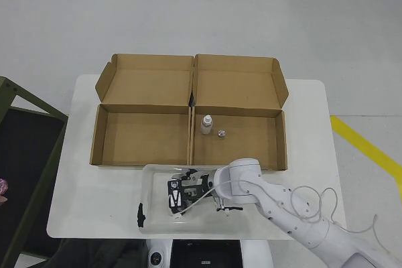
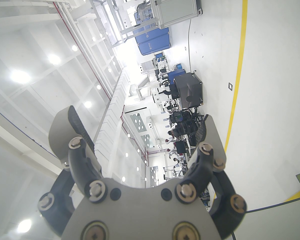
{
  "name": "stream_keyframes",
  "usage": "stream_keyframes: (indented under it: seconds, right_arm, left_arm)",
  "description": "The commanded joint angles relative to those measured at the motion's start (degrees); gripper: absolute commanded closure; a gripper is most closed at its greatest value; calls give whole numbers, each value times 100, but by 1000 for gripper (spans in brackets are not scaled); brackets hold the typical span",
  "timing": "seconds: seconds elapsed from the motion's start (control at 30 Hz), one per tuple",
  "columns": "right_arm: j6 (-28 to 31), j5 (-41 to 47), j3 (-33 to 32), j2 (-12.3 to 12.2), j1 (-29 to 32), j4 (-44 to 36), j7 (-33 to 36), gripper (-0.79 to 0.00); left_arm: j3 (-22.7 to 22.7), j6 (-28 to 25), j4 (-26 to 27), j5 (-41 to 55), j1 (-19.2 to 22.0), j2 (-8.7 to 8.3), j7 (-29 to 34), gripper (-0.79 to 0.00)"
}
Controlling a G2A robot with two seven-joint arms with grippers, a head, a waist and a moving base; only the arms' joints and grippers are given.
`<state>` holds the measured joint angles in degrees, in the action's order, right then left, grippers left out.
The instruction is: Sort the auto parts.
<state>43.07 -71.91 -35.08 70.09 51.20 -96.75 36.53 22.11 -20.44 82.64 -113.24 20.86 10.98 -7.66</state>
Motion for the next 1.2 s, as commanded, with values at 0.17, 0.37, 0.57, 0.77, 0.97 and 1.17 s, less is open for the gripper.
stream_keyframes:
  seconds: [0.17,0.37,0.57,0.77,0.97,1.17]
  right_arm:
    - [13,11,59,59,-82,186,-62,-385]
    - [24,22,152,125,-150,409,-111,-385]
    - [15,17,275,205,-210,604,-176,-379]
    - [10,16,323,265,-258,727,-222,-351]
    - [44,23,324,297,-285,744,-209,-40]
    - [93,91,263,303,-287,510,-180,0]
  left_arm:
    - [0,0,0,0,0,0,0,-785]
    - [0,0,0,0,0,0,0,-785]
    - [0,0,0,0,0,0,0,-785]
    - [0,0,0,0,0,0,0,-785]
    - [0,0,0,0,0,0,0,-785]
    - [0,0,0,0,0,0,0,-785]
